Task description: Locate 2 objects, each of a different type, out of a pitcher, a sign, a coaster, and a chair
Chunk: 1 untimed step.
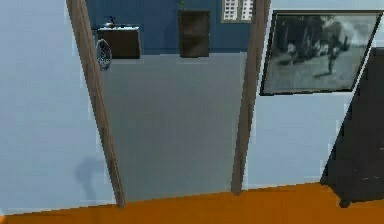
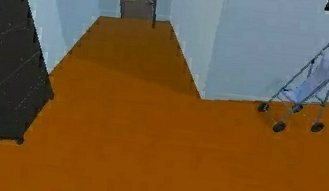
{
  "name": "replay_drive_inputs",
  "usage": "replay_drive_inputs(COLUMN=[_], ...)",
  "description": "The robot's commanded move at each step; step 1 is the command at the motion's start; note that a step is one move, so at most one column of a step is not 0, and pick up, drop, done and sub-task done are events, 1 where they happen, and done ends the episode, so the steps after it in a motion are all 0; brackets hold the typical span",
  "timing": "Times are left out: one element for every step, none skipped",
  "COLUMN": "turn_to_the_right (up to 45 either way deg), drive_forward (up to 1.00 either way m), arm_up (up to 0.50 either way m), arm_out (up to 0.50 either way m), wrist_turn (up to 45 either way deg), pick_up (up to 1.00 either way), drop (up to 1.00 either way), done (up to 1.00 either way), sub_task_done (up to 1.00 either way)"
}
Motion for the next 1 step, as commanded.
replay_drive_inputs(turn_to_the_right=[0.0], drive_forward=[1.0], arm_up=[0.0], arm_out=[0.0], wrist_turn=[0.0], pick_up=[0.0], drop=[0.0], done=[0.0], sub_task_done=[0.0])
